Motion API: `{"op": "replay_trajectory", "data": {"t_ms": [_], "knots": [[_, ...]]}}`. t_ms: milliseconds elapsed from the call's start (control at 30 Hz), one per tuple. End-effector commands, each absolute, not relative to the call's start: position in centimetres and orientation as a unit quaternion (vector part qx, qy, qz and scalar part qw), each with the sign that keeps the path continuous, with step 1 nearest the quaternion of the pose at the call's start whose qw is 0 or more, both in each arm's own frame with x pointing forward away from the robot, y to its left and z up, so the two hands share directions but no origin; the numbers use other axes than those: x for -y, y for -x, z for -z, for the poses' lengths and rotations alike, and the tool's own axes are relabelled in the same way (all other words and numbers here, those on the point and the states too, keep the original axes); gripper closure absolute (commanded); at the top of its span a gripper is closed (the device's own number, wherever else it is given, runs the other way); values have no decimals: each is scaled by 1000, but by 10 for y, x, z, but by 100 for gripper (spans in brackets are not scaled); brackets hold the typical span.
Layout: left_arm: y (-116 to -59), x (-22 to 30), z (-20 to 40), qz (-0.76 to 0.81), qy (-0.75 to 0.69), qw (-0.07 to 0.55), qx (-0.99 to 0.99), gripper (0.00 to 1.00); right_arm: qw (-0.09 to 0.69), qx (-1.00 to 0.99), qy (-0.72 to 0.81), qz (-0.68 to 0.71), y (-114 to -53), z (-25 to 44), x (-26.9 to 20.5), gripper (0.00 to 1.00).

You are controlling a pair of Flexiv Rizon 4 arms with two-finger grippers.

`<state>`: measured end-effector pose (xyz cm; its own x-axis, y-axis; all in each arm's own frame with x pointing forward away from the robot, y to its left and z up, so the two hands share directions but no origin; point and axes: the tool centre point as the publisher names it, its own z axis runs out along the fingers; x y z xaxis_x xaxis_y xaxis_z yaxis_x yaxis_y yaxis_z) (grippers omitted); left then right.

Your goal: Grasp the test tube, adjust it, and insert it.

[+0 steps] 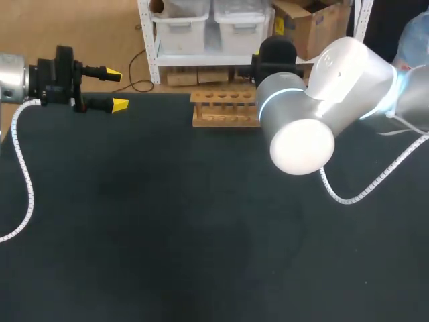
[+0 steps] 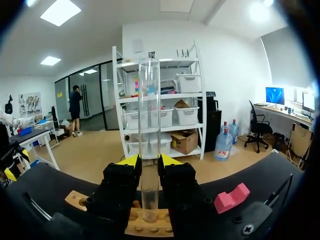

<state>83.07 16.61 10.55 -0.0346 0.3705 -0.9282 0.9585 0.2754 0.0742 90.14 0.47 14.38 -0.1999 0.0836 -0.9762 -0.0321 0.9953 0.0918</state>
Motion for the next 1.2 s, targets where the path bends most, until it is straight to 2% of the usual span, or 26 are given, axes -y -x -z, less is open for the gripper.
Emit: {"op": "replay_trajectory", "data": {"t_ms": [33, 1200], "knots": [[-829, -166, -105, 313, -513, 470, -647, 0, 632, -773, -15, -47, -905, -142, -3, 100], [-829, -166, -105, 313, -513, 470, -647, 0, 627, -776, -38, -55, -896, -112, -11, 100]]}}
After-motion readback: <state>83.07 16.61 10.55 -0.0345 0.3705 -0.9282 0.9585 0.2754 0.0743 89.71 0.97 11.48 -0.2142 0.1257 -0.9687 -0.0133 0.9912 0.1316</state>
